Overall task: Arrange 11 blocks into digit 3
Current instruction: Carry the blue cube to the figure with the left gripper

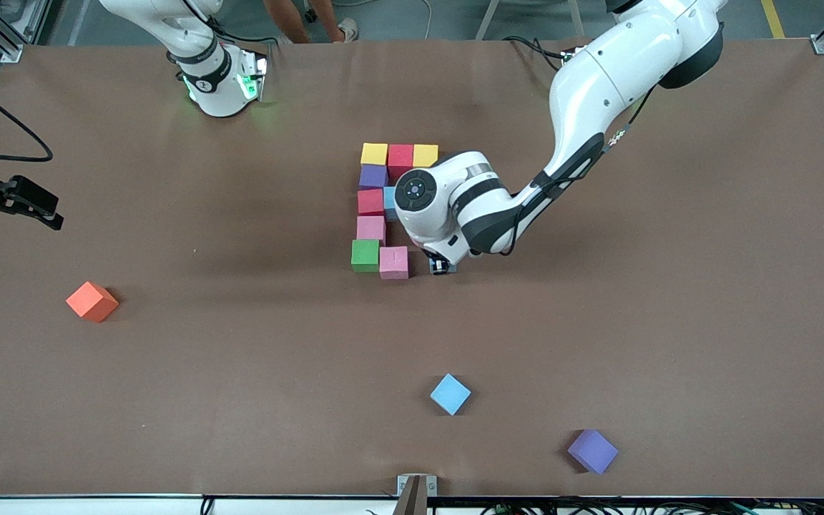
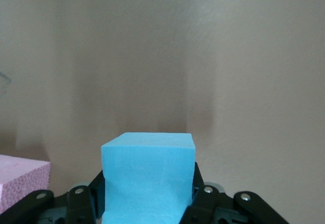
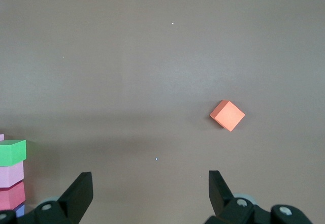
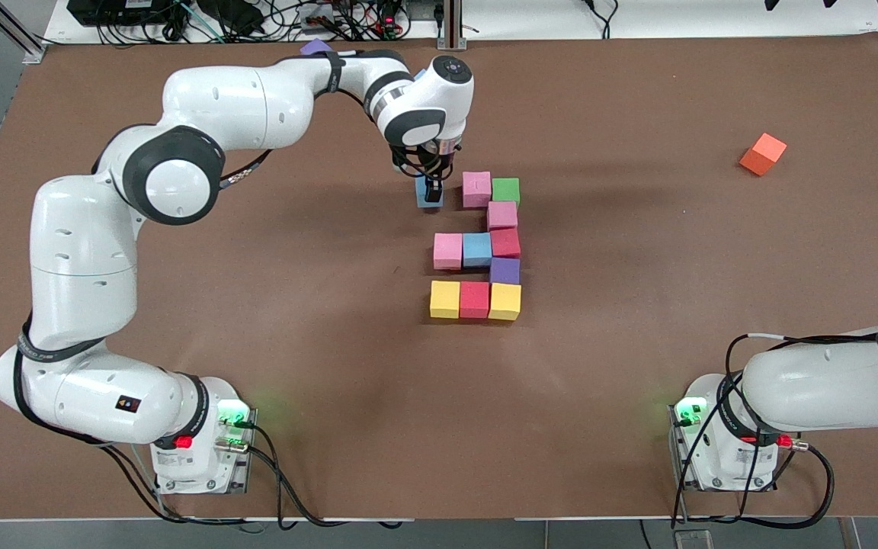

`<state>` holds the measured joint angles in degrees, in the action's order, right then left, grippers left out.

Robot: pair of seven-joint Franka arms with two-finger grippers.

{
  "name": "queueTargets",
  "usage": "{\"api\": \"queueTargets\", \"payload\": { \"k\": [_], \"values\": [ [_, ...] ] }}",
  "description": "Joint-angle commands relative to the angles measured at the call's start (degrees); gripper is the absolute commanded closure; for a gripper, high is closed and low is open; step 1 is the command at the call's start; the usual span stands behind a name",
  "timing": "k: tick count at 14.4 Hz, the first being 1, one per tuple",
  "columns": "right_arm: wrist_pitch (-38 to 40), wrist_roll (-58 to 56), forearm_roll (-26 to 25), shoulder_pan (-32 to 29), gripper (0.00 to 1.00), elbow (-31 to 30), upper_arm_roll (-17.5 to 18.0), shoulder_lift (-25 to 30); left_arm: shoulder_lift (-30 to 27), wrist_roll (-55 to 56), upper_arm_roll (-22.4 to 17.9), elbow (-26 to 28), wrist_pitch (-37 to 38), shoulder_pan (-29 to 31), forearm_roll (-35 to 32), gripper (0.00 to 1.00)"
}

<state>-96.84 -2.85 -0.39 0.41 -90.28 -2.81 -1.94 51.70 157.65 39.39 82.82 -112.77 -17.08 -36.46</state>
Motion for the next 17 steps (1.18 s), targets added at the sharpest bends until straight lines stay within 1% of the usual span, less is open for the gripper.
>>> {"api": "queueTargets", "payload": {
  "k": [1,6,15,17],
  "values": [
    [-0.10,-0.22,-1.10,-0.77,0.00,-0.16,0.61,0.53,1.38,7.15,-0.54,-1.08,-2.18,-1.64,-0.01,0.86],
    [-0.10,-0.22,-1.10,-0.77,0.00,-0.16,0.52,0.53,1.30,6.36,-2.91,-1.69,-6.23,-4.01,-0.10,0.86],
    [-0.19,-0.22,-1.01,-0.85,0.00,-0.16,0.52,0.44,1.39,5.30,-3.26,-2.83,-6.67,-4.80,-0.89,0.86],
    [-0.19,-0.22,-1.01,-0.85,0.00,-0.16,0.52,0.36,1.39,5.39,-5.28,-3.01,-6.76,-6.47,-0.72,0.86]
  ]
}}
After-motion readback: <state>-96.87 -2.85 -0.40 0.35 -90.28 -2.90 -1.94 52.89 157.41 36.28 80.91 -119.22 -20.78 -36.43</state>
